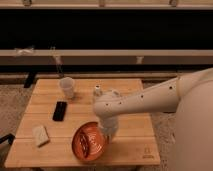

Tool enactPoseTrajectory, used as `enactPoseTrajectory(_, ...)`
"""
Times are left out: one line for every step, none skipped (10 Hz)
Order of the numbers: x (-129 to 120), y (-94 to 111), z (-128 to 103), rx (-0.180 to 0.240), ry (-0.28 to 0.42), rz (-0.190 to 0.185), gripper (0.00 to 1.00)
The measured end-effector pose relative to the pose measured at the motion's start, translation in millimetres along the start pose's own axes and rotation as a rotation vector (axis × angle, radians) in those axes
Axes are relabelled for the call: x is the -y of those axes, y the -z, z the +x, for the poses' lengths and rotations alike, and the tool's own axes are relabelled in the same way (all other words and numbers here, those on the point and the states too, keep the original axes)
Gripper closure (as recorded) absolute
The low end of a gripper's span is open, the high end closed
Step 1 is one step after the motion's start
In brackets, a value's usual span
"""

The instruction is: Drag the ceramic bowl in a circle

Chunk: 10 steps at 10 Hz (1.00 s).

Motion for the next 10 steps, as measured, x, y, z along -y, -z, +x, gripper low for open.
enactPoseTrajectory(-13,0,-17,0.021,0.026,-0.006,1.00)
enactPoseTrajectory(-14,1,-30,0.034,0.033,0.001,1.00)
enactPoseTrajectory(-9,0,-47,0.045,0.026,0.012,1.00)
enactPoseTrajectory(1,0,-59,0.051,0.011,0.022,1.00)
enactPoseTrajectory(13,0,-68,0.059,-0.009,0.032,1.00)
enactPoseTrajectory(26,0,-71,0.063,-0.031,0.038,1.00)
enactPoseTrajectory(46,-1,-70,0.062,-0.070,0.047,0.98)
enactPoseTrajectory(65,-1,-68,0.065,-0.108,0.053,0.91)
enactPoseTrajectory(82,-1,-64,0.066,-0.139,0.058,0.82)
enactPoseTrajectory(97,-2,-58,0.063,-0.173,0.061,0.73)
